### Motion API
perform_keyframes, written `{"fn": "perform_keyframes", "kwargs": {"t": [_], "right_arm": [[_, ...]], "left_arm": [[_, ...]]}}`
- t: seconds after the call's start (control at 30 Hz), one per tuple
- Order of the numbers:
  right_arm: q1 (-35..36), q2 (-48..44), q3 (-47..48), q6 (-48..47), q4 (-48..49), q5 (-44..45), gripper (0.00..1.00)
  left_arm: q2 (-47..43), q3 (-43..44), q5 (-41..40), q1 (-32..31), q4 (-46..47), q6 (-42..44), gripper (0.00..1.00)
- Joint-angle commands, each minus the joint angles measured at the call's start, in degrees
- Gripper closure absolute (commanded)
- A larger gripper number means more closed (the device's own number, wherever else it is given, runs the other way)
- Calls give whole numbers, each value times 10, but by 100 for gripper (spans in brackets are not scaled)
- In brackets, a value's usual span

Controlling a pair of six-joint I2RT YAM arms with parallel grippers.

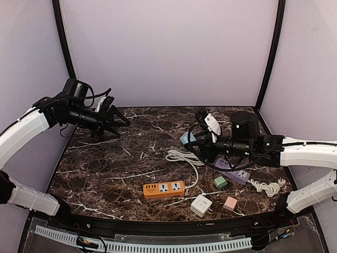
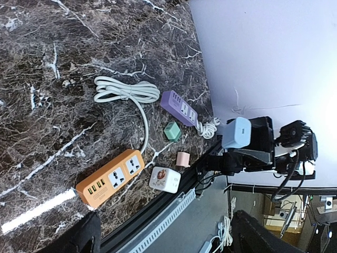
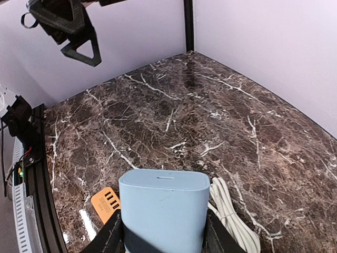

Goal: Insert the plug

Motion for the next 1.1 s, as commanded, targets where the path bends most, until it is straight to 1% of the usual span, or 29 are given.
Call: {"fn": "perform_keyframes", "kwargs": {"t": [0.0,0.2,0.43,0.6,0.83,1.07], "right_arm": [[-3,42,32,-24,24,-86,100],[1,68,55,-29,18,-125,100],[11,75,69,-45,2,-146,100],[18,81,76,-49,-6,-164,100],[32,91,87,-72,-16,-166,100],[41,100,96,-91,-28,-158,100]], "left_arm": [[6,13,37,-7,31,-10,14],[51,37,37,-34,42,-7,16],[103,74,25,-102,45,1,20],[140,106,40,-138,52,6,24],[173,131,75,-161,52,10,29],[200,156,74,-181,7,31,32]]}}
